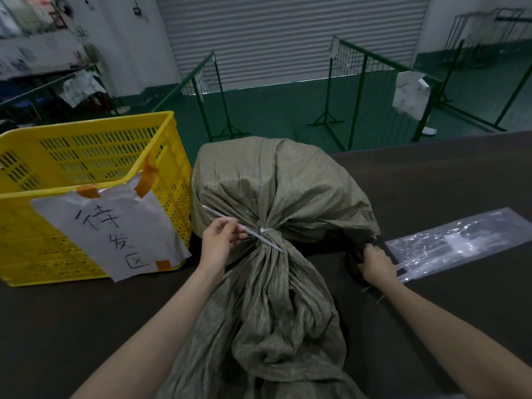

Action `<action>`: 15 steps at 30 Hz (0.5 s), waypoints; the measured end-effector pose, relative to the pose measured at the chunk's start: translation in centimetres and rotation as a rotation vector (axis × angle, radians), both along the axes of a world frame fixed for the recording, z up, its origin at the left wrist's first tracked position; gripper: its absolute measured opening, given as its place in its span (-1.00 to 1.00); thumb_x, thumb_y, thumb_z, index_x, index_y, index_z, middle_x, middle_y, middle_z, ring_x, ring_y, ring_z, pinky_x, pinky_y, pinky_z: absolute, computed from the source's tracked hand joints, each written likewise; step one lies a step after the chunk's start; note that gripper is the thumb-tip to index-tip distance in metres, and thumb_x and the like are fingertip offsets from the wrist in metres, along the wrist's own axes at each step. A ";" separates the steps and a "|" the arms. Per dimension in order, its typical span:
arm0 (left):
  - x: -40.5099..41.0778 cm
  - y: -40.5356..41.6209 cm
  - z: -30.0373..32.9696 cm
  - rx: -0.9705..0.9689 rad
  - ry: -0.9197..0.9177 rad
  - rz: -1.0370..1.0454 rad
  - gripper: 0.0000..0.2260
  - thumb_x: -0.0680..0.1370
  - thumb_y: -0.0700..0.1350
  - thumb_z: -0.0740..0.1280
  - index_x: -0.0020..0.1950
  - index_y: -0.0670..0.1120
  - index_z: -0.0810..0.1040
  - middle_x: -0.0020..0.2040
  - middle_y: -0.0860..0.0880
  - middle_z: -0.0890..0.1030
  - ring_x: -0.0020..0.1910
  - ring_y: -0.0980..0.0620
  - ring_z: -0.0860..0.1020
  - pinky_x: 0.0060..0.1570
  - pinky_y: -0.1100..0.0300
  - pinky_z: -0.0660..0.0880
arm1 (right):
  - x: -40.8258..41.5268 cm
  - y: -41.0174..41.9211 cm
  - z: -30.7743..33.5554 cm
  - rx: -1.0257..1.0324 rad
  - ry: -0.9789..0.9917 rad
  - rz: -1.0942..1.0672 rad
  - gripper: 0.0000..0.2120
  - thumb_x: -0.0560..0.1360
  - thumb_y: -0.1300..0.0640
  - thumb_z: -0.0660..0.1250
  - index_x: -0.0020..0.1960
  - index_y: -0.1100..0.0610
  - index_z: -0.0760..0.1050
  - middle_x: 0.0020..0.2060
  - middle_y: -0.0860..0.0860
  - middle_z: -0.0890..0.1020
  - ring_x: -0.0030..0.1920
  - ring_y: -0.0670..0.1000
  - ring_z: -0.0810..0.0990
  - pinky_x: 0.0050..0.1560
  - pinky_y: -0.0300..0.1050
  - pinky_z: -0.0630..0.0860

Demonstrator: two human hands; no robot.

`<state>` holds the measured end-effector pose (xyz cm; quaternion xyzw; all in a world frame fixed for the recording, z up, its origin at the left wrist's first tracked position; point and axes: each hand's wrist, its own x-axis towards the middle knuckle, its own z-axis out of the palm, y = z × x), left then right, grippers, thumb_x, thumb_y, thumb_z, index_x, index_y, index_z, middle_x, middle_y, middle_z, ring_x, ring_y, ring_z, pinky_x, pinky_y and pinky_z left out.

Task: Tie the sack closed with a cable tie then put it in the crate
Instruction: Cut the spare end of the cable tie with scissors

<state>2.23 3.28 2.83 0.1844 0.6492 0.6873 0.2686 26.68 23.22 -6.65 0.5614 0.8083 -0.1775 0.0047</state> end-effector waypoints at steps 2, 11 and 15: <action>0.0 -0.1 -0.1 -0.013 0.004 0.009 -0.85 0.61 -0.18 0.23 -0.14 -0.12 0.50 -0.25 -0.07 0.62 -0.40 0.15 0.60 -0.39 0.37 0.49 | 0.0 0.0 0.0 0.032 0.023 0.030 -0.78 0.47 0.28 0.22 0.11 0.28 0.41 0.13 0.24 0.49 0.16 0.28 0.50 0.07 0.07 0.44; 0.6 -0.5 0.7 0.000 0.021 0.043 -0.86 0.61 -0.17 0.24 -0.14 -0.11 0.50 -0.26 -0.05 0.60 -0.37 0.13 0.57 -0.32 0.28 0.44 | -1.8 -2.6 3.8 0.032 0.465 0.178 -0.83 0.45 0.31 0.27 -0.04 0.20 0.61 -0.15 0.14 0.65 -0.10 0.16 0.60 -0.13 -0.12 0.43; 1.4 -0.9 1.4 0.032 0.069 0.041 -0.85 0.61 -0.20 0.23 -0.16 -0.12 0.49 -0.27 -0.08 0.58 -0.40 0.15 0.58 -0.39 0.36 0.48 | -3.7 -6.4 6.8 0.026 0.676 0.324 -0.88 0.44 0.32 0.34 -0.09 0.21 0.63 -0.31 0.01 0.61 -0.27 -0.03 0.55 -0.28 -0.44 0.36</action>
